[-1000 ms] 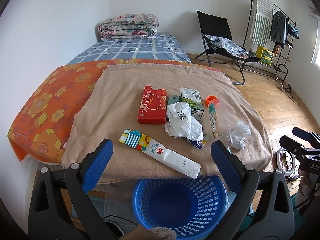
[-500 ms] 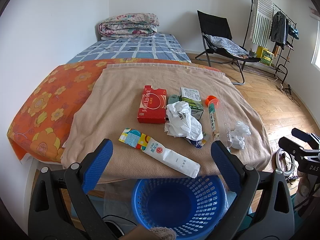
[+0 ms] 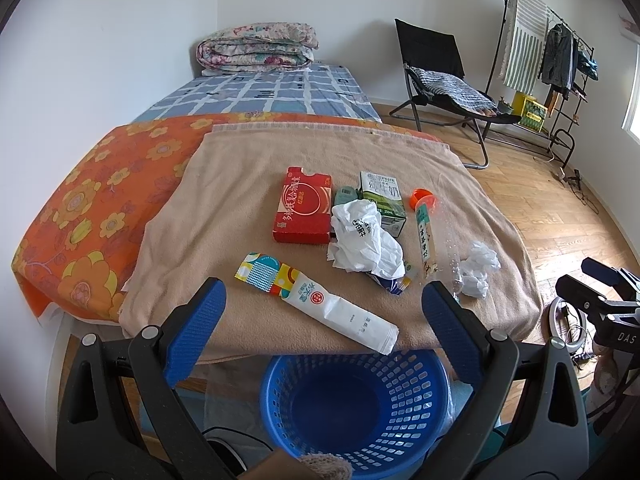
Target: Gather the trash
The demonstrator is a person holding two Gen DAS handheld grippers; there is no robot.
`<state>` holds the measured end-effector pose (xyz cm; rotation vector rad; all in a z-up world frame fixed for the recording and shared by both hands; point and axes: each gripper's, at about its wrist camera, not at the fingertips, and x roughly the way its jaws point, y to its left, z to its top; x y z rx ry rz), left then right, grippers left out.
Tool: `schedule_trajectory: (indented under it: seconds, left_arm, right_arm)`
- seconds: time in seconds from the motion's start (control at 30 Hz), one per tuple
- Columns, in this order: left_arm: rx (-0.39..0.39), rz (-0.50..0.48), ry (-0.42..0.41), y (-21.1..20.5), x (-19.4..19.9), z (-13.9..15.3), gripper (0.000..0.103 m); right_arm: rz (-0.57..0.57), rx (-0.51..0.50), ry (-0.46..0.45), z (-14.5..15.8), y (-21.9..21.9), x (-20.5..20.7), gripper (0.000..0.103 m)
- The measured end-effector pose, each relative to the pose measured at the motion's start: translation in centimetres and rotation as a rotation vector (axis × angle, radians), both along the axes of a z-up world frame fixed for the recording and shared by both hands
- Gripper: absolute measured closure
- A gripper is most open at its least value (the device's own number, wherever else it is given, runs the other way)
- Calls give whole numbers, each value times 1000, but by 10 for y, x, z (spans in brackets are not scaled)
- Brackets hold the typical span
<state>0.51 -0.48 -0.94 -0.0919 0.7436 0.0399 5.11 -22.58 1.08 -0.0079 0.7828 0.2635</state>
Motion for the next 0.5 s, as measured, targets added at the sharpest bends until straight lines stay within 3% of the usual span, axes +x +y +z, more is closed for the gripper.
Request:
schedule_trajectory:
  seconds: [0.5]
  left_arm:
    - [-5, 1, 6, -7, 0, -9, 3]
  right_arm:
    - [1, 1, 2, -2, -1, -1, 0]
